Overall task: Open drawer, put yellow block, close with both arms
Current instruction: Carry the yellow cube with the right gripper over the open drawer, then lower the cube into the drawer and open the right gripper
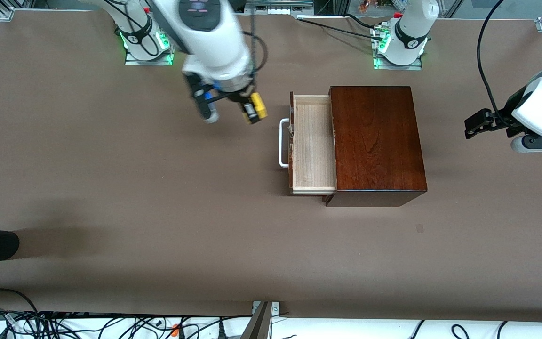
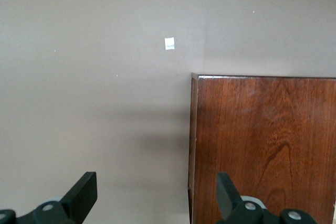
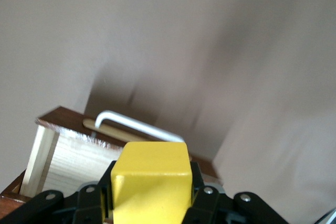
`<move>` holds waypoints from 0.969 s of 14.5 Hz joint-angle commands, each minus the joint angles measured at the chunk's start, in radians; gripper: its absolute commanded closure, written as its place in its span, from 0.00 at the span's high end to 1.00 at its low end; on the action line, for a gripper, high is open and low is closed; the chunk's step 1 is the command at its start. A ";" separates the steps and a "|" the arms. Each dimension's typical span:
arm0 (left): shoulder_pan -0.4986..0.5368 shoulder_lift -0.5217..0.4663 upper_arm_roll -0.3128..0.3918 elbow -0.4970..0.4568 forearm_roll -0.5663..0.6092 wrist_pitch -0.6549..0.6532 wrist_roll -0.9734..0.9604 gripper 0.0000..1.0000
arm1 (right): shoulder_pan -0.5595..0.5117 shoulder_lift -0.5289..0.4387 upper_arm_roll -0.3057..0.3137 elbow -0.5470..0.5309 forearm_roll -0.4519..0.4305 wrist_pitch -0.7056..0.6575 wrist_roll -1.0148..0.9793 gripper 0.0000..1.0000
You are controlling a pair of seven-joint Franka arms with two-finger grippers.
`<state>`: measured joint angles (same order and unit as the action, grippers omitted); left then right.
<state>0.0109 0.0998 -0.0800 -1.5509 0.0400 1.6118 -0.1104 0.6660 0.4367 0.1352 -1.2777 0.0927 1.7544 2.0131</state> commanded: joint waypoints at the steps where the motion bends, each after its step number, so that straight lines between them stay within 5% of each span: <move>1: -0.008 0.027 -0.023 0.009 -0.011 0.049 0.002 1.00 | 0.084 0.140 -0.014 0.154 -0.005 0.023 0.258 0.00; 14: -0.016 0.032 -0.041 0.006 -0.012 0.060 0.000 1.00 | 0.175 0.373 -0.019 0.184 -0.007 0.230 0.397 0.00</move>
<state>-0.0067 0.1326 -0.1211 -1.5512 0.0400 1.6702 -0.1111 0.8225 0.7703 0.1281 -1.1287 0.0914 1.9736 2.3872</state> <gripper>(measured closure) 0.000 0.445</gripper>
